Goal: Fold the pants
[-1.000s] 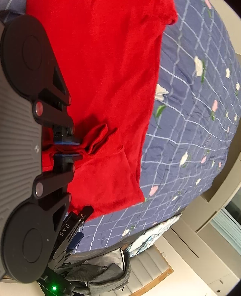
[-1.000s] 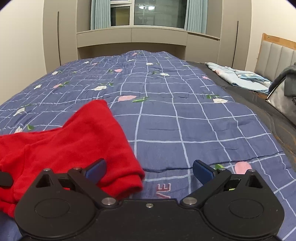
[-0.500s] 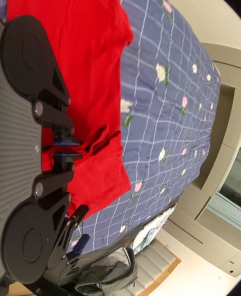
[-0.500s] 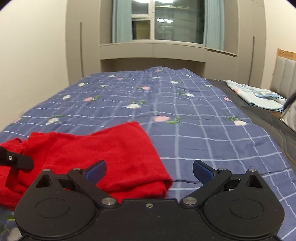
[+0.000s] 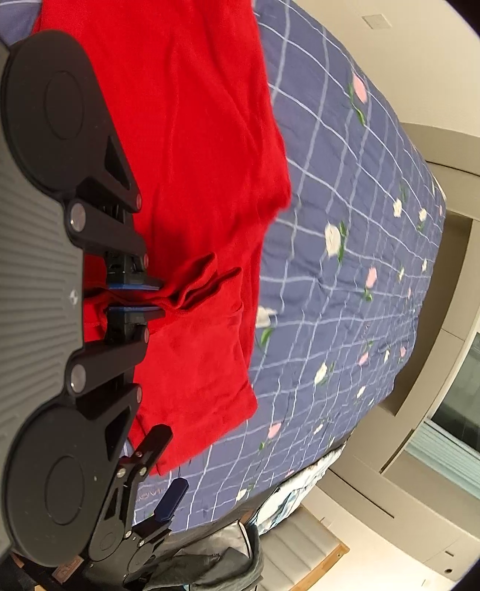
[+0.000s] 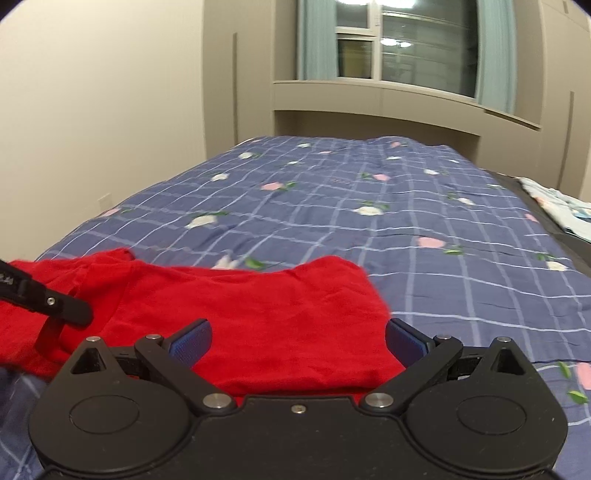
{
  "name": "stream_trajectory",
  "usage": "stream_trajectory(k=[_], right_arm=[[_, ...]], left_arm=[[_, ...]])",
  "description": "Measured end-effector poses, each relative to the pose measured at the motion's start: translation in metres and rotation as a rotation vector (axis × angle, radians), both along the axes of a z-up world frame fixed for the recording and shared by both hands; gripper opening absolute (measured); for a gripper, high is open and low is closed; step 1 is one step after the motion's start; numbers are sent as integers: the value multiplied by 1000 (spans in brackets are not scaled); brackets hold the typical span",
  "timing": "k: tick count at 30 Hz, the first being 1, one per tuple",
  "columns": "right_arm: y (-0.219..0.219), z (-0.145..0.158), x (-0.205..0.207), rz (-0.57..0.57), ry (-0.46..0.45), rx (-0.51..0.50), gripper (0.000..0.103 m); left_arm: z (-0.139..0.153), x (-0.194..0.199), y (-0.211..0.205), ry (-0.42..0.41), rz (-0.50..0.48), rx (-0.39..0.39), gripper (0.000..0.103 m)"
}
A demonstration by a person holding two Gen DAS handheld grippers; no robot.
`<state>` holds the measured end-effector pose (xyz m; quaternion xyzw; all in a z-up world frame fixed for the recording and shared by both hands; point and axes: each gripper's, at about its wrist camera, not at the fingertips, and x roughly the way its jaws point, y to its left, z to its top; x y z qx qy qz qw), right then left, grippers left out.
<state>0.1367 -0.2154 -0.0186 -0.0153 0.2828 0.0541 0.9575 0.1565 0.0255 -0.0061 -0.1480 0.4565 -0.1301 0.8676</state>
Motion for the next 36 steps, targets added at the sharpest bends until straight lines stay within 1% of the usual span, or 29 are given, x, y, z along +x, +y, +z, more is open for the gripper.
stream_trajectory(k=[4,6,9,10,11,13,15,17,20,21,22,24,25,26,27,28,29,30,31,32,34,35,36], right_arm=[[18,-4,-2,45,20,-12,100],[25,-5,-5,71,20,-22,101],[35,-5,-13,116,8,-44,101],[38,-5,-15,130,4,-52,102],[41,-5,-18,146,-1,-62,102],[47,-4,-21,172,-7,-72,102],[54,-2,-22,208,-16,-79,102],[64,-1,-24,256,-29,-96,101],[81,-1,-25,334,-43,-121,98],[87,-1,-24,360,-44,-127,95],[94,-2,-24,383,-42,-135,88],[104,-6,-21,410,-36,-156,79],[109,-7,-21,419,-30,-162,74],[112,-9,-19,428,-19,-165,72],[115,-12,-18,436,-5,-161,66],[116,-14,-16,439,11,-151,57],[118,-16,-16,440,21,-142,50],[118,-17,-16,447,33,-127,36],[118,-17,-15,456,41,-112,27],[119,-17,-17,458,44,-100,26],[119,-15,-20,450,36,-98,15],[118,-13,-21,441,33,-93,14],[116,-11,-22,436,33,-83,12]], left_arm=[[-12,2,7,10,-7,-17,9],[-16,3,9,22,4,-18,13],[-15,2,12,24,32,9,34],[-15,2,14,28,41,15,48],[-15,3,16,30,51,20,58],[-14,2,21,35,76,36,62],[-12,1,26,42,95,47,68],[-7,-2,32,44,129,63,83],[6,-10,39,15,169,88,94],[11,-14,42,4,182,99,96],[17,-17,45,-9,196,112,100],[29,-27,50,-43,220,133,101],[35,-31,54,-54,228,137,101],[40,-36,57,-65,232,137,102],[43,-43,61,-75,237,135,102],[46,-49,64,-79,244,134,102],[47,-55,67,-80,251,132,102],[47,-60,71,-78,261,129,102],[46,-65,75,-75,270,123,102],[44,-70,79,-72,279,114,102],[39,-81,87,-61,305,93,102],[35,-85,92,-53,317,83,102],[32,-90,96,-47,329,74,102]])
